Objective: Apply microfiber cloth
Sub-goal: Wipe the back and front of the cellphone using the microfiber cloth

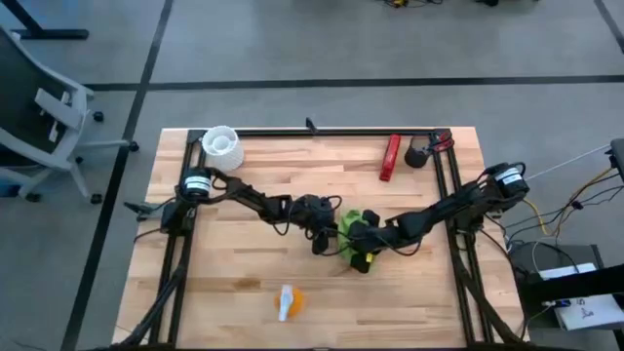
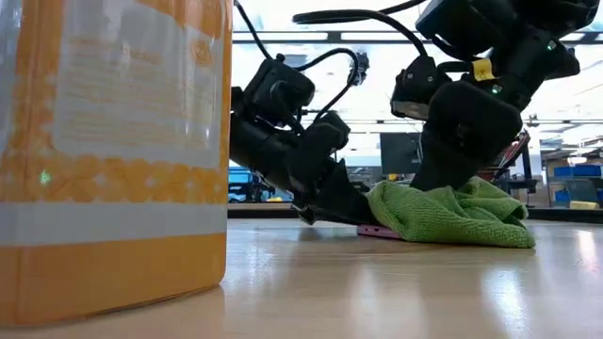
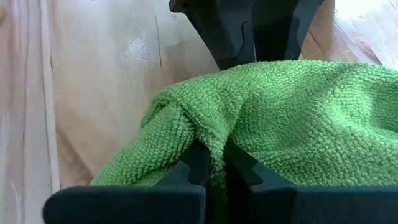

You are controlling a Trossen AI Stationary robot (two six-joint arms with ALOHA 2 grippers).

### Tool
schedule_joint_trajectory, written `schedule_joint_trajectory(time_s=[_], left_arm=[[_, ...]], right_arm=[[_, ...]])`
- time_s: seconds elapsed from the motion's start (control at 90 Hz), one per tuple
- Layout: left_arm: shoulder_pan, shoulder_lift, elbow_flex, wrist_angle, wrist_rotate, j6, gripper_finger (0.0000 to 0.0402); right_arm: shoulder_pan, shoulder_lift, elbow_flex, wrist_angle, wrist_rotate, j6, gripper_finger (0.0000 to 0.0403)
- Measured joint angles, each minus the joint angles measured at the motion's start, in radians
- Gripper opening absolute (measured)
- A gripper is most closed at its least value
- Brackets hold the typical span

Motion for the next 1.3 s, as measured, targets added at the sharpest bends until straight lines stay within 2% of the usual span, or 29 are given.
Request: schedule_joint_trajectory(time_s=[0.6, 0.711, 0.8, 0.878, 1.089, 1.222, 1.3], left_arm=[[0.001, 0.0, 0.0, 0.003, 0.002, 0.053, 0.0059], [0.0, 0.0, 0.0, 0.004, 0.002, 0.05, 0.0059], [0.0, 0.0, 0.0, 0.007, 0.001, 0.052, 0.0059], [0.0, 0.0, 0.0, 0.007, 0.001, 0.052, 0.0059], [0.0, 0.0, 0.0, 0.007, 0.001, 0.053, 0.0059], [0.001, 0.0, 0.0, 0.008, 0.001, 0.053, 0.0059], [0.001, 0.0, 0.0, 0.008, 0.001, 0.053, 0.0059]], right_arm=[[0.0, 0.0, 0.0, 0.003, 0.0, 0.0, 0.0], [0.0, 0.0, 0.0, 0.06, 0.0, -0.001, 0.0], [-0.004, 0.0, 0.0, 0.138, 0.015, -0.046, 0.0], [-0.008, 0.0, 0.0, 0.18, 0.034, -0.156, 0.0], [-0.006, -0.013, 0.001, 0.23, -0.114, -0.071, 0.0], [-0.006, -0.014, 0.001, 0.307, -0.104, -0.062, 0.0], [-0.006, -0.014, 0.001, 0.294, -0.094, -0.063, 0.0]])
